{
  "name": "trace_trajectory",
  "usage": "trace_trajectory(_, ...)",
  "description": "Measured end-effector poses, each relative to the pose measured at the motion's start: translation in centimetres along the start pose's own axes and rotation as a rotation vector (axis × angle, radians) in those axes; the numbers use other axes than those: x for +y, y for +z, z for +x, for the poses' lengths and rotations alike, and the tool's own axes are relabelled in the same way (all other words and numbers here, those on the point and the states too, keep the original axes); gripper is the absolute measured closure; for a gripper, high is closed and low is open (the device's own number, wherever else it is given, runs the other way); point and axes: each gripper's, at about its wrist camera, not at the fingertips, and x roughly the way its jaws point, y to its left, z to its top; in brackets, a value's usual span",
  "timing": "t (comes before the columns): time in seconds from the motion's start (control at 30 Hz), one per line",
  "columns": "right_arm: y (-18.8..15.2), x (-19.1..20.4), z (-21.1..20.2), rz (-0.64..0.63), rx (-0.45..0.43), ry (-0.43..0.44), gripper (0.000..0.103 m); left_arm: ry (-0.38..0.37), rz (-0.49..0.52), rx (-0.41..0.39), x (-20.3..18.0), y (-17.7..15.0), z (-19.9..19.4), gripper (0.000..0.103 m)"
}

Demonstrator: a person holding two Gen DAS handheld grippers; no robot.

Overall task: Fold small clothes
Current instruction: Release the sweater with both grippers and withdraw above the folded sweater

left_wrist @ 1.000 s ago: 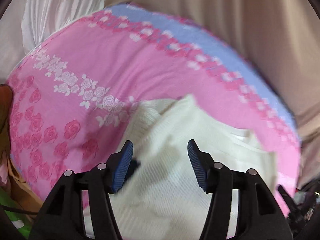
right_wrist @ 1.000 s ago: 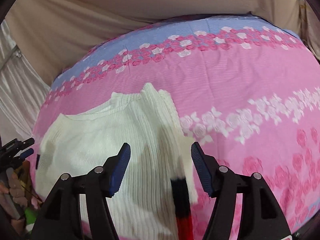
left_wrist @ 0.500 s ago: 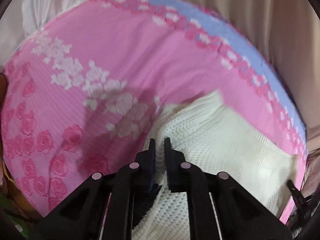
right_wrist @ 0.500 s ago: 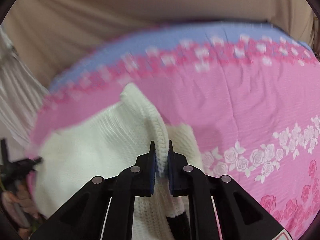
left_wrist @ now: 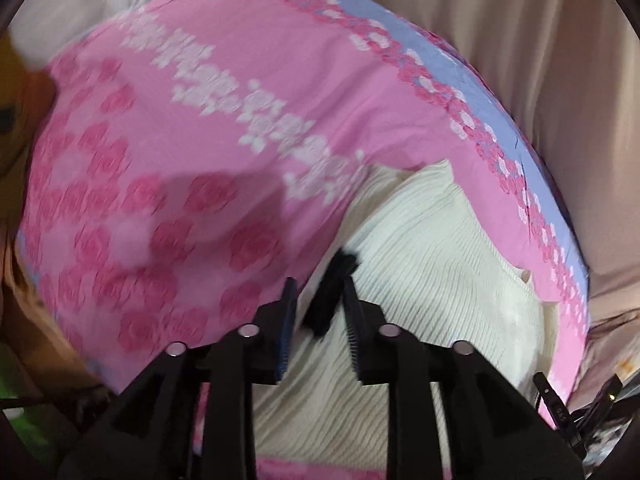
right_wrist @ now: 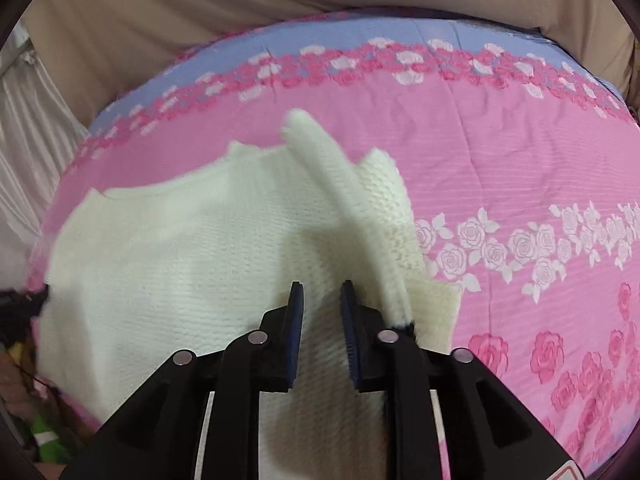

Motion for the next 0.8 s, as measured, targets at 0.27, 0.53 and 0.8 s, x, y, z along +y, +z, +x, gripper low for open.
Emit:
trace_trajectory(0.27,-2.1,9.3,-1.5,-0.223,0.051,0.212,0.082,-0.041,-0.101,0.09,2.6,-3.5,1.0,0.059)
trace_trajectory(0.53,-3.9,9.0,5.5,-0.243,0.175,0.17,0.099,-0.006,-0.089,0.09,3.0,-3.4,2.1,0.061)
trace_trajectory(0.8,-3.1,10.7,3.4,-0.189,0.158,0.217,0.094,-0.029,-0.082,0.089,2.3,-2.5,1.8,0.054)
